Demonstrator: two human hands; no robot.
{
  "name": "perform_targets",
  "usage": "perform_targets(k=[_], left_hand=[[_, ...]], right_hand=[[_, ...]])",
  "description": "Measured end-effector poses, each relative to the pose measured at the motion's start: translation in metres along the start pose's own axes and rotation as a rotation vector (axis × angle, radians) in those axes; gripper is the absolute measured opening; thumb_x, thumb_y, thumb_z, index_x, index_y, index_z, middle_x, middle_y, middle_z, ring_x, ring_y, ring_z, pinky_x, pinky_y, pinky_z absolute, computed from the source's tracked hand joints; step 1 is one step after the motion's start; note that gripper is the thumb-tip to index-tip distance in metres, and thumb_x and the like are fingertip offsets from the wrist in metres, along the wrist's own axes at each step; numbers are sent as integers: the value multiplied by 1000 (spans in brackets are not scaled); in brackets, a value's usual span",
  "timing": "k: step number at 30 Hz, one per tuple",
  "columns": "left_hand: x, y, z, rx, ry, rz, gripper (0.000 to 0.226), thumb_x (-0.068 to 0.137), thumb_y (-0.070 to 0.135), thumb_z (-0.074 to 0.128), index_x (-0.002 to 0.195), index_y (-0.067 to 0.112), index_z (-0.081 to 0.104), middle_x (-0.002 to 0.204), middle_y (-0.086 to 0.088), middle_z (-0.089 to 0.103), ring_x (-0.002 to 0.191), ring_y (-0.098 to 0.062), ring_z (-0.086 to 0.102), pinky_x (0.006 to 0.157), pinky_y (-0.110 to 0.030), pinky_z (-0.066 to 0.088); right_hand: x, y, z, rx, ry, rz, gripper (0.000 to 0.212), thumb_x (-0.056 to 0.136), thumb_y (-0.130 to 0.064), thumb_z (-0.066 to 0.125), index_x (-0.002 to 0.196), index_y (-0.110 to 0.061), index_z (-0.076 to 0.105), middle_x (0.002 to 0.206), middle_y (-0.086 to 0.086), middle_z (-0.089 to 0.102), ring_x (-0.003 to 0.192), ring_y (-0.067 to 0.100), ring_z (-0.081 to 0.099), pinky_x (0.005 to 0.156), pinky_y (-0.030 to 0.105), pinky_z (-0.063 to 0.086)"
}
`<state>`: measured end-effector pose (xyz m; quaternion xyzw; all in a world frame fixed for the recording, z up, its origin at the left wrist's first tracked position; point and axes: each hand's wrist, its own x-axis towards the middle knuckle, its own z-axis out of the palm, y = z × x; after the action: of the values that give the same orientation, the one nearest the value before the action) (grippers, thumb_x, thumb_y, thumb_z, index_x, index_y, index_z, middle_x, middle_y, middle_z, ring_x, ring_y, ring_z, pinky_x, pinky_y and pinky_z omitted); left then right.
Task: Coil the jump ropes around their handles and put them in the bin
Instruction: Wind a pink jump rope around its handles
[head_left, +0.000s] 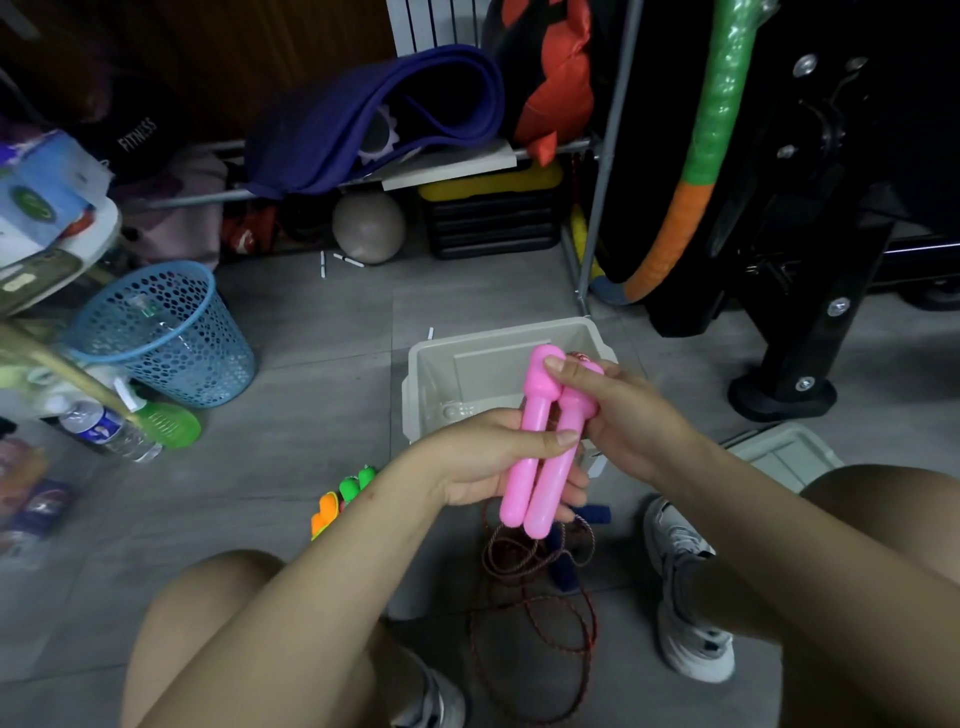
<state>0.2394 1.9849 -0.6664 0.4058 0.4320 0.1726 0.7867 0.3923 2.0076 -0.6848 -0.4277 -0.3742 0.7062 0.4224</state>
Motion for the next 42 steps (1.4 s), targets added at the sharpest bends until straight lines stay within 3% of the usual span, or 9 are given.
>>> perform_targets(k=[4, 11, 15, 20, 29, 34, 38, 40, 42], left_hand=[[2, -2, 3, -40, -42, -1, 16, 94, 8, 52, 108, 1, 56, 90, -22, 70, 84, -35, 69, 79, -46, 58], [3, -6, 9, -174, 51, 56, 22, 92, 22, 53, 104, 4, 59, 77, -11, 71, 67, -24, 70, 61, -39, 60], [0, -4, 7, -228, -30, -44, 53, 82, 46, 54, 112, 3, 59, 78, -9, 66, 65, -19, 64, 57, -31, 55], [2, -3, 9, -320, -38, 1, 51, 90, 48, 45, 108, 3, 63, 89, -18, 70, 71, -25, 70, 62, -33, 59], [3, -3, 6, -271, -19, 108, 34, 84, 25, 57, 109, 3, 51, 70, -11, 61, 53, -15, 54, 48, -24, 47], [6, -6, 3, -236, 46, 131, 28, 85, 23, 56, 102, 1, 54, 66, -6, 56, 49, -11, 48, 44, -20, 42], [1, 1, -4, -263, 10, 160, 33, 83, 25, 56, 106, 1, 59, 67, -3, 55, 49, -8, 47, 45, -18, 42], [-1, 4, -8, -259, -9, 155, 33, 84, 26, 55, 106, 2, 59, 66, -2, 55, 49, -7, 47, 44, -18, 42], [-2, 4, -9, -273, -34, 148, 33, 85, 27, 54, 106, 2, 58, 66, -2, 55, 48, -7, 47, 43, -19, 42]], right_hand=[[0, 3, 2, -2, 83, -39, 23, 81, -21, 66, 94, -3, 65, 92, 20, 63, 82, 28, 61, 83, 43, 51], [1, -4, -2, 20, 223, -112, 30, 92, -25, 57, 102, 2, 61, 93, 18, 65, 77, 20, 65, 64, 34, 51], [-2, -2, 2, -60, 205, -117, 44, 90, -33, 59, 112, 5, 56, 85, 19, 63, 65, 21, 64, 51, 30, 51], [-3, -2, 6, -132, 184, -181, 38, 86, -35, 64, 105, -2, 61, 102, 26, 66, 70, 23, 65, 60, 31, 53], [-6, -8, 6, -253, 196, -225, 20, 89, -33, 61, 80, -15, 64, 67, 9, 63, 60, 22, 60, 57, 32, 50], [-7, -13, 7, -595, 271, -265, 48, 89, -50, 54, 72, -6, 58, 55, 2, 58, 48, 12, 54, 50, 23, 44], [1, -15, -4, -698, 473, -446, 33, 93, -52, 45, 77, -23, 47, 75, -8, 49, 69, 2, 48, 68, 27, 38], [6, -13, -7, -591, 318, -471, 22, 96, -49, 35, 97, -37, 54, 104, -12, 53, 98, -9, 48, 91, 25, 34], [8, -8, -5, -425, 96, -346, 42, 92, -60, 25, 112, -43, 58, 124, -7, 57, 120, 4, 49, 105, 35, 33]])
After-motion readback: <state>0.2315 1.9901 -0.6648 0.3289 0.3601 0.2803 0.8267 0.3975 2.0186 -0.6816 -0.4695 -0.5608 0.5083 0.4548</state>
